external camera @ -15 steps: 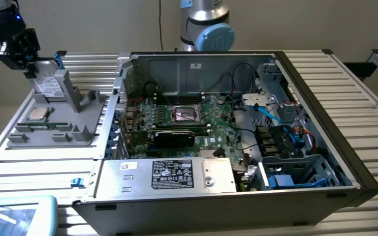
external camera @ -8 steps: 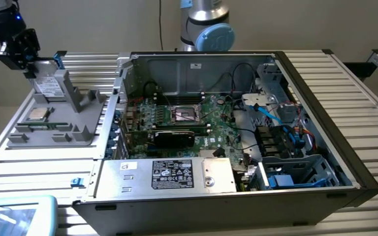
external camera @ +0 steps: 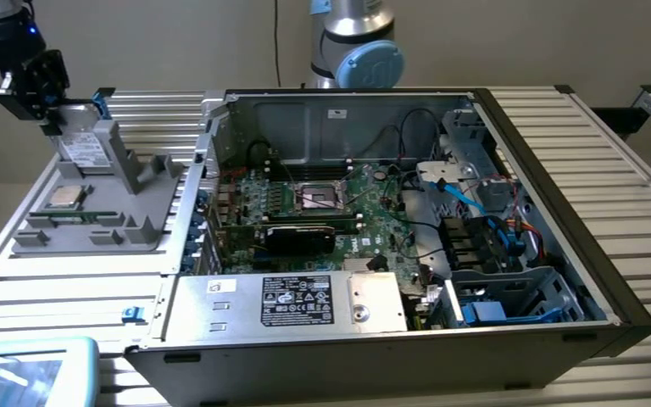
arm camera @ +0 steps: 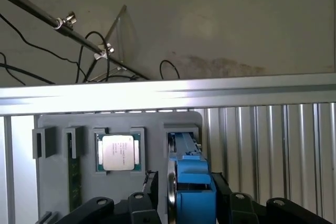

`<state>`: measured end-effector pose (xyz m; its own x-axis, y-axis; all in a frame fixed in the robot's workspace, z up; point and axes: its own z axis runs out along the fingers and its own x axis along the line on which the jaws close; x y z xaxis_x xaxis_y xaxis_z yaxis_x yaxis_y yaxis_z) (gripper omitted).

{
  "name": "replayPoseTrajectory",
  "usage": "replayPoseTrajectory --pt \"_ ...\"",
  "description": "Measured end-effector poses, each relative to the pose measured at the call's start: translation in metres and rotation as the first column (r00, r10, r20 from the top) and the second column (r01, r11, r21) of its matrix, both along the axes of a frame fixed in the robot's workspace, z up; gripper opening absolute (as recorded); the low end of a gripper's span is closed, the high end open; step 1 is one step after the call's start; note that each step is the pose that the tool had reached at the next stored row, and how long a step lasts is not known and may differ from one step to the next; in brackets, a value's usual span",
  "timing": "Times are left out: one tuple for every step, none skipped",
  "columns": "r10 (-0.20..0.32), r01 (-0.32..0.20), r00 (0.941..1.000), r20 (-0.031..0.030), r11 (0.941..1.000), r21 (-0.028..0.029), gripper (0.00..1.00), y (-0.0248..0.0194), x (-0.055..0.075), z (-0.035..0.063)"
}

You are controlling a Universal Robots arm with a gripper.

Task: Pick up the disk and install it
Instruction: 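Pick up the disk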

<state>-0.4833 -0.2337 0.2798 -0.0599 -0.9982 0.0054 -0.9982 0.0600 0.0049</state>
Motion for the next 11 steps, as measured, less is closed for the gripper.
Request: replayPoseTrajectory --pt "0.000 0.000 1.0000 -0.0001 1.0000 -0.0002 0.50 0.0001 0.0000 -0.0004" --pt "0.000 0.000 1.0000 -0.0001 1.0000 -0.0002 0.50 0.0000 0.0000 -0.0006" --pt "0.000 0.000 1.0000 -0.0002 1.0000 0.0000 0.44 0.0001 -0.0001 -0.0006" --pt "0.000 0.000 1.0000 -0.0002 1.0000 -0.0001 0.37 0.0001 -0.0001 -0.0006" --pt "0.000 0.000 1.0000 0.0000 1.0000 -0.0001 0.37 -0.0001 -0.0001 -0.0008" --pt "0.000 0.000 1.0000 0.0000 1.0000 -0.0001 0.37 -0.0001 -0.0001 -0.0008" --pt "0.000 0.000 1.0000 0.0001 1.0000 0.0001 0.37 -0.0003 0.0000 -0.0008" --pt "0.000 0.000 1.0000 0.0001 1.0000 0.0001 0.37 -0.0005 0.0000 -0.0008" --pt "0.000 0.000 1.0000 0.0001 1.0000 0.0001 0.37 -0.0008 0.0000 -0.0008" --pt "0.000 0.000 1.0000 0.0001 1.0000 0.0002 0.37 -0.0008 0.0000 -0.0008" --pt "0.000 0.000 1.0000 0.0001 1.0000 0.0002 0.37 -0.0008 -0.0001 -0.0008"
